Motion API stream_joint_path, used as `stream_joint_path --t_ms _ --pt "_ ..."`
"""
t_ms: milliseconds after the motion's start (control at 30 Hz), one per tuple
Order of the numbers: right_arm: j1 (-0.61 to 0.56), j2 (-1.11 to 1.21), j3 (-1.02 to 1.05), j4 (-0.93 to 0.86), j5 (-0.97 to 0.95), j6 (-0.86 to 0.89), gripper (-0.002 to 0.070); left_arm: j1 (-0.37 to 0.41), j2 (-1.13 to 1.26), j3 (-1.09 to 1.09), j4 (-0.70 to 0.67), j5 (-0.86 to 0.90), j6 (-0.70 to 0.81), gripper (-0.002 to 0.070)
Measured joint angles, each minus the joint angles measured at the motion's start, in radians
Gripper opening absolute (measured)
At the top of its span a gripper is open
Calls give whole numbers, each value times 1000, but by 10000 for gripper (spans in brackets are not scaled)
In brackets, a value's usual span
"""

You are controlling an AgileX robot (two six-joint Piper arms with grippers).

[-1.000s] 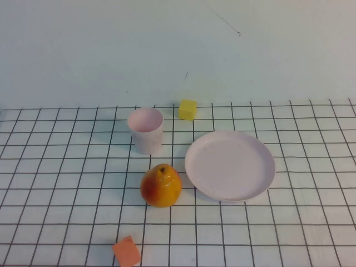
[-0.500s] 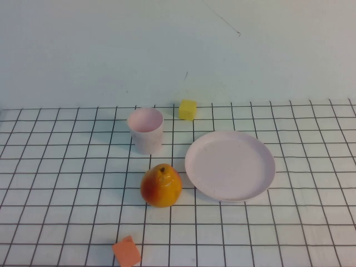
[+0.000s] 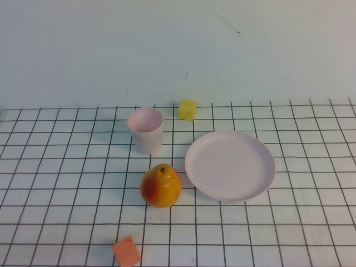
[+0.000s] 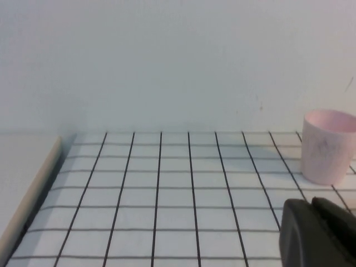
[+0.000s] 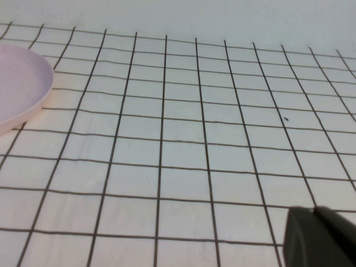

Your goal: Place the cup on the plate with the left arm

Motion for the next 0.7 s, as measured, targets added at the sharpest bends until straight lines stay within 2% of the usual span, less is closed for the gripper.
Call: stream_joint_path --t_ms 367,567,700 --pt "0 0 0 0 0 0 -2 0 0 0 -31 -318 -66 -3" --pt "0 0 0 0 0 0 -2 0 0 0 -36 -372 -102 -3" --pt "0 0 0 0 0 0 -2 0 0 0 -38 -426 -184 -2"
